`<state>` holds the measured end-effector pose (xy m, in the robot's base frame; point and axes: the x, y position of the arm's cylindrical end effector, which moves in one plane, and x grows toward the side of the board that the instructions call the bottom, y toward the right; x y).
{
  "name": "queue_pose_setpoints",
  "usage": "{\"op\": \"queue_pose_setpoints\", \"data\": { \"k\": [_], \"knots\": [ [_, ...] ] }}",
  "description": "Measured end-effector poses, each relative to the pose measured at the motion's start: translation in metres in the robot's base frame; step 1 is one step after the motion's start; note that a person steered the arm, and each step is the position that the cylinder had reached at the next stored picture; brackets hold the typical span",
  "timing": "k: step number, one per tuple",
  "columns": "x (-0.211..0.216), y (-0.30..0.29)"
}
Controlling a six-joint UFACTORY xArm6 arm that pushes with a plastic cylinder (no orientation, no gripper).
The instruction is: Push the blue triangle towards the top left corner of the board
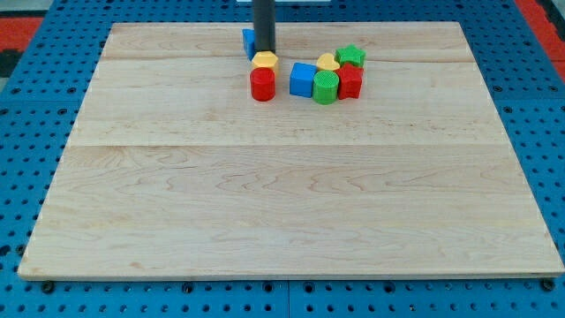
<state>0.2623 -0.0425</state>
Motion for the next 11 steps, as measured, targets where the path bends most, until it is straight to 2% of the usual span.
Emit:
{"op": "queue_pose_setpoints", "data": {
  "k": [1,2,3,4,5,6,7,8,9,10,11],
  "knots": [
    [0.000,-0.003],
    [-0.007,0.045],
    [-0.031,0.009],
    [-0.035,-0.074],
    [-0.034,-0.118],
    [-0.014,-0.077],
    [-0.011,-0.118],
    [-0.009,-0.112],
    [-0.002,-0.058],
    [0.055,-0.089],
    [0.138,-0.068]
  ]
}}
